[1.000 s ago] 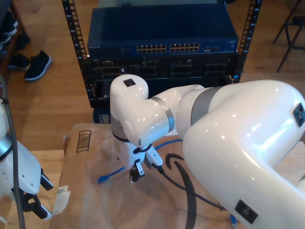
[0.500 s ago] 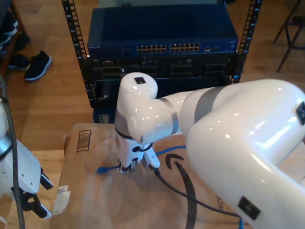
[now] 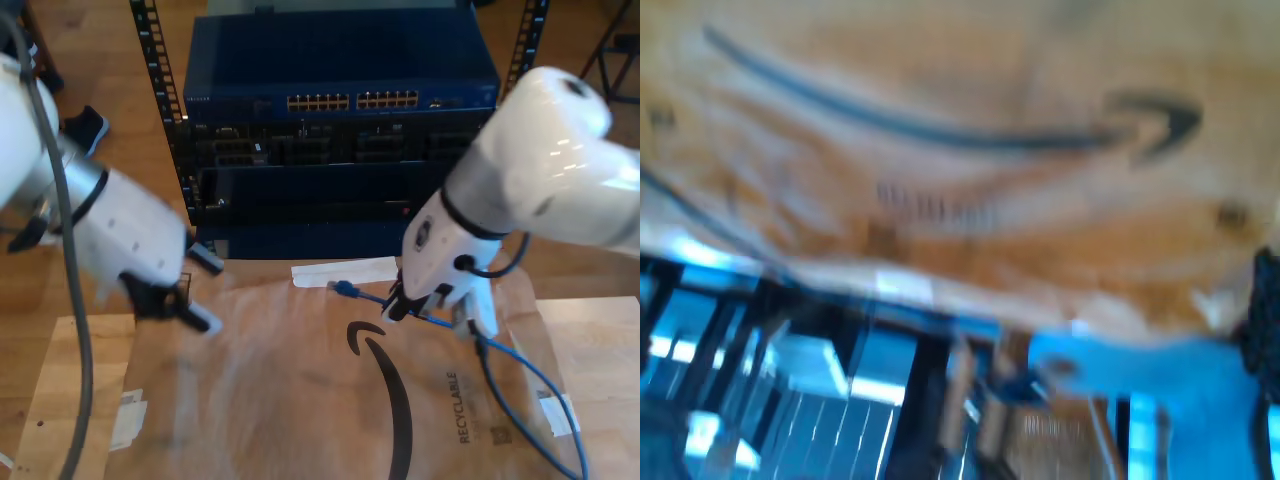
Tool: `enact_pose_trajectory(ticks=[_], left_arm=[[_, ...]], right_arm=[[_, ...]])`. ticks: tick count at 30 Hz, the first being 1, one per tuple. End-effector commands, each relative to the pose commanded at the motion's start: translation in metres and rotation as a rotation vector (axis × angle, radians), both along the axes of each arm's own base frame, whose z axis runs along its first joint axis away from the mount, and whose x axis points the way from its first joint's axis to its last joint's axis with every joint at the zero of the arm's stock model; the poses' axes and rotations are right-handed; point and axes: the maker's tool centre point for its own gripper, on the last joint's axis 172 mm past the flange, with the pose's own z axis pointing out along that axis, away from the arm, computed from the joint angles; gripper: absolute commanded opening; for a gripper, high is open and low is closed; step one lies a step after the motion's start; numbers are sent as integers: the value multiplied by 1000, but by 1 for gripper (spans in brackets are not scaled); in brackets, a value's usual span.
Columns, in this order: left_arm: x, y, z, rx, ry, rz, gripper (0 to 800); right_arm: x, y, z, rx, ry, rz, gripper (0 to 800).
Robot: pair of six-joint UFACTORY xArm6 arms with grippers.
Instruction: Grab the cable and plug it in
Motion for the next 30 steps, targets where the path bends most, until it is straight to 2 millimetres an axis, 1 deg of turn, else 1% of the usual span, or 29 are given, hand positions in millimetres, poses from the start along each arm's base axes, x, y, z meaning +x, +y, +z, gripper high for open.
enact_pose_trajectory(ticks=[1, 3, 5, 6, 7, 9, 10, 12, 13, 15, 20, 24, 25, 30], left_arm=[[3, -9, 14, -43, -11, -2, 794], [1, -25, 32, -131, -9, -18, 793], [-16, -42, 52, -232, 8, -79, 790], [-19, -46, 64, -277, 7, -96, 790], [-20, -45, 74, -314, 8, -101, 790], [-19, -38, 87, -381, 22, -90, 789], [-19, -34, 94, -415, 21, -96, 789], [-20, -28, 108, -477, 3, -112, 786], [-20, -25, 111, -500, 3, -114, 783], [-18, -22, 114, -520, 3, -103, 777], [-19, -22, 114, -523, 12, -101, 774], [-18, -22, 115, -507, 106, -49, 767], [-18, -22, 115, -503, 129, -36, 751], [-18, -22, 114, -497, 141, -26, 748]], right_arm=[[-5, 7, 10, 34, 5, -1, 1], [-9, 17, 29, 83, 5, 4, 1], [-7, 24, 46, 115, -5, 6, 1], [-7, 29, 55, 139, -6, 7, 1], [-8, 34, 64, 167, -12, 15, 1], [-11, 45, 86, 243, -20, 34, 1], [-13, 48, 96, 282, -7, 34, 1], [-11, 41, 114, 345, 14, 18, 1], [-10, 36, 122, 367, 17, 14, 1], [-12, 35, 133, 405, 28, 19, 1], [-14, 37, 137, 419, 28, 26, 1], [-16, 40, 140, 419, 21, 32, 1], [-17, 41, 140, 419, 22, 37, 1], [-23, 49, 140, 419, 26, 58, 1]])
